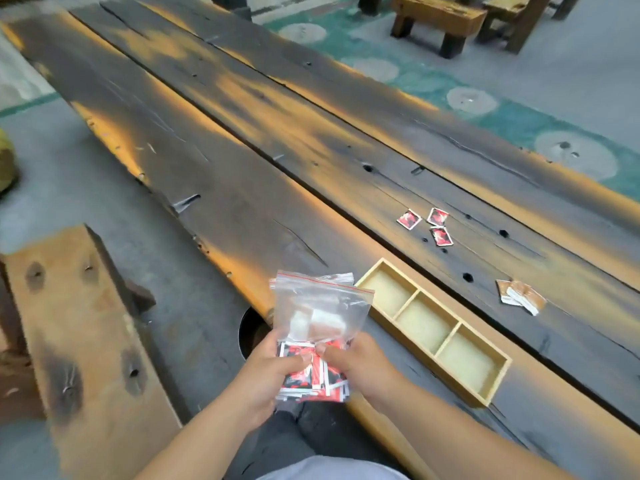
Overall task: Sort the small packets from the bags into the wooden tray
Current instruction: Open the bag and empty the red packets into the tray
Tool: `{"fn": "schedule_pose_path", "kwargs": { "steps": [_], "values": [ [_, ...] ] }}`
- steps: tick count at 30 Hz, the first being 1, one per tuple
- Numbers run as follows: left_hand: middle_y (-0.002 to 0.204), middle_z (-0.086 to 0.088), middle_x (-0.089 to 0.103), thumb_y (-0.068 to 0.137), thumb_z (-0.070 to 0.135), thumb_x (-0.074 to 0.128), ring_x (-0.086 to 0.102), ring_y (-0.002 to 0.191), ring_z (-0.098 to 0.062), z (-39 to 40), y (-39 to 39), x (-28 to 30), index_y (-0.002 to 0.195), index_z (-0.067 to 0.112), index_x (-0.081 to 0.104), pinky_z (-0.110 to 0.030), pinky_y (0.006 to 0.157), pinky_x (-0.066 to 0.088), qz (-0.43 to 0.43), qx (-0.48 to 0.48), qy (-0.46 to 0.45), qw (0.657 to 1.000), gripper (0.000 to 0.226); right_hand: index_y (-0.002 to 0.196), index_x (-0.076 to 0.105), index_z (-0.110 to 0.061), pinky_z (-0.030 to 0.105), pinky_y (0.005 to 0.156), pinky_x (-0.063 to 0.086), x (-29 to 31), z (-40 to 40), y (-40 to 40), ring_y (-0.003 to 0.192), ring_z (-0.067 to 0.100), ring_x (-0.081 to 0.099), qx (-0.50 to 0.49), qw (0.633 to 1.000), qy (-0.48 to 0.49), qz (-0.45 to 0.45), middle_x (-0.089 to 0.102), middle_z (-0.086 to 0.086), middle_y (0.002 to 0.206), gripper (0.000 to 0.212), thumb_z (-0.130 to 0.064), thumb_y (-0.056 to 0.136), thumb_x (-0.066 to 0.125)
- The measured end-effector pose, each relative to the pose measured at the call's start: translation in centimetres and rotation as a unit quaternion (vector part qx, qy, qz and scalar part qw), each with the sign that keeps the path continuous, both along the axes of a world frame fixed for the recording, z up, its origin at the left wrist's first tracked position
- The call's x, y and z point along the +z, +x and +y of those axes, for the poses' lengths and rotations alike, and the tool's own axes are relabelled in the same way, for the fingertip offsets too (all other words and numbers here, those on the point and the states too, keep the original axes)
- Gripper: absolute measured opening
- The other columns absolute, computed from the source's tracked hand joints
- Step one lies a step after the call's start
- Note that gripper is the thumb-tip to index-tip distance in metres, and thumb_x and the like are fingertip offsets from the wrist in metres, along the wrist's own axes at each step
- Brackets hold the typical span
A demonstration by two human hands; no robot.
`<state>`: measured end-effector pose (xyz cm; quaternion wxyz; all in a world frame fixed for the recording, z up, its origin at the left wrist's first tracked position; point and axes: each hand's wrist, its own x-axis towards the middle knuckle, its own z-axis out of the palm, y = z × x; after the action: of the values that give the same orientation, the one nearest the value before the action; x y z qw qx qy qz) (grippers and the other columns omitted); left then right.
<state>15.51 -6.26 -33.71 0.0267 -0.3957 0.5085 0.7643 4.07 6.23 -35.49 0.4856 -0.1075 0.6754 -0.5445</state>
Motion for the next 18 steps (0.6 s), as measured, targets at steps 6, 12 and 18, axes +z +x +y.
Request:
{"fn": "schedule_pose_path", "kwargs": {
  "steps": [6,12,18],
  "values": [
    [0.107,-0.018,0.073,0.085,-0.009,0.061,0.070,0.098,-0.037,-6.5,-4.4,-2.2,0.122,0.017,0.058,-0.049,0.085,0.054,-0.023,-0.095,0.005,0.995,0.046,0.112,0.065,-0.012,0.021,0.061,0.056,-1.0,-4.2,-1.3,0.081,0.018,0.076,-0.121,0.990,0.020,-0.066,0.077,0.007,0.098,0.019,-0.015,0.093,0.066],
    [0.109,-0.016,0.072,0.086,-0.007,0.063,0.071,0.090,-0.026,-11.1,-8.4,-4.4,0.119,0.021,0.054,-0.036,0.076,0.056,-0.035,-0.176,0.002,0.984,0.044,0.115,0.064,-0.004,0.035,0.070,0.058,-3.4,-7.9,-3.3,0.089,0.031,0.074,-0.210,0.968,0.046,-0.129,0.077,0.015,0.099,0.027,-0.012,0.090,0.069],
    [0.103,-0.017,0.073,0.085,-0.006,0.063,0.072,0.088,-0.031,-14.6,-11.8,-7.6,0.123,0.015,0.054,-0.040,0.073,0.056,-0.062,-0.224,-0.005,0.973,0.044,0.116,0.063,-0.007,0.039,0.073,0.060,-5.6,-11.0,-5.1,0.087,0.030,0.075,-0.267,0.950,0.058,-0.148,0.077,0.014,0.100,0.028,-0.012,0.090,0.069]
  ]
}}
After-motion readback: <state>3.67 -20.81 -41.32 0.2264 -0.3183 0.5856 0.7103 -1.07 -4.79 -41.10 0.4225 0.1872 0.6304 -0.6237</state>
